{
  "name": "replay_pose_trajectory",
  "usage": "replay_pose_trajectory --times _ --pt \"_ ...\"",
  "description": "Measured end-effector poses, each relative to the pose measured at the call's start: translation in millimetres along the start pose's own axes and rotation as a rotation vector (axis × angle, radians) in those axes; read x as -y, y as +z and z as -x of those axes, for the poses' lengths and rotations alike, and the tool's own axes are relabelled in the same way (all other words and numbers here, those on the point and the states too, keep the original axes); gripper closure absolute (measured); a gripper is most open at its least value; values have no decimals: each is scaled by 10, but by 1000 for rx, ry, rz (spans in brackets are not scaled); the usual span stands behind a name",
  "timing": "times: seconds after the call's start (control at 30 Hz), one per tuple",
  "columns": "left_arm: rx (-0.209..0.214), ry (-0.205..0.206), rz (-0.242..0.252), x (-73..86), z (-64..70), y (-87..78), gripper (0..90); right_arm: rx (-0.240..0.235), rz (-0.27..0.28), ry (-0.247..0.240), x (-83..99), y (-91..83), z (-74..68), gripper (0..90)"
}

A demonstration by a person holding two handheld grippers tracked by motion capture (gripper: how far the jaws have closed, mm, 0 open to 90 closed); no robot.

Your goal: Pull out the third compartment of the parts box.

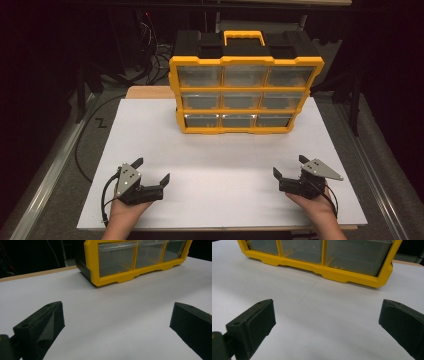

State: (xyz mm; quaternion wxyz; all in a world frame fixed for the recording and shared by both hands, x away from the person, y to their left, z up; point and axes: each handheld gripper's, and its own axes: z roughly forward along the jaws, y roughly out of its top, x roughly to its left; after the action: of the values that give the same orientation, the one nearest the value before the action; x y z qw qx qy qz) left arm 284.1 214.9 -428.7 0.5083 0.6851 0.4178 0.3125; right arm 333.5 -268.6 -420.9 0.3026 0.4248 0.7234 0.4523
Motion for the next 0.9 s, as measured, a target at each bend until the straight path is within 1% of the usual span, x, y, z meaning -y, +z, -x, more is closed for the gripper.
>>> replay_pose_trajectory --times 0.07,0.2,0.23,0.3,0.33,0.37,0.4,0.43,0.47,0.5,0.53,0.57,0.6,0.63,0.67,0.7,0.77,0.83,0.87,0.9 --pt "-1 1 -2 1 -4 13 3 -6 2 -1 -1 6 2 17" --pt "11 -2 -5 3 -1 41 4 -17 6 -17 -3 14 -11 14" --pt "10 0 -5 4 5 42 4 -12 10 -26 -8 13 -21 14" --pt "11 7 -6 5 12 36 4 -8 19 -30 -14 16 -28 13" --pt "16 3 -4 4 13 31 4 -8 19 -30 -14 16 -28 13" --pt "36 -10 -2 4 9 30 4 -4 22 -26 -17 22 -31 12" --pt "40 -15 -2 5 8 32 4 -4 31 -12 -22 43 -27 12" --pt "45 -23 -9 9 5 46 4 -2 36 -19 -25 56 -22 12" --pt "45 -23 -9 9 5 46 4 -2 36 -19 -25 56 -22 12" --pt "46 -24 -15 8 3 51 4 14 31 -15 -40 113 -8 12" --pt "46 -26 -17 8 0 55 4 14 31 -15 -40 113 -8 12" --pt "46 -29 -16 8 -2 57 4 19 29 -15 -44 148 3 12" --pt "43 -28 -14 7 -4 58 4 34 19 -14 -57 220 30 12" --pt "41 -26 -12 7 -4 57 4 43 18 -9 -66 253 47 12" --pt "39 -25 -12 8 -4 57 4 43 18 -9 -66 253 47 12" --pt "36 -23 -11 10 -4 58 4 57 9 8 -88 319 81 12" --pt "31 -21 -13 12 -5 60 4 61 5 13 -94 340 93 12" --pt "28 -25 -19 15 -11 66 4 76 -3 22 -118 427 143 12" --pt "28 -25 -19 15 -11 66 4 76 -3 22 -118 427 143 12" --pt "25 -25 -19 16 -12 67 4 94 -2 25 -138 487 187 13"
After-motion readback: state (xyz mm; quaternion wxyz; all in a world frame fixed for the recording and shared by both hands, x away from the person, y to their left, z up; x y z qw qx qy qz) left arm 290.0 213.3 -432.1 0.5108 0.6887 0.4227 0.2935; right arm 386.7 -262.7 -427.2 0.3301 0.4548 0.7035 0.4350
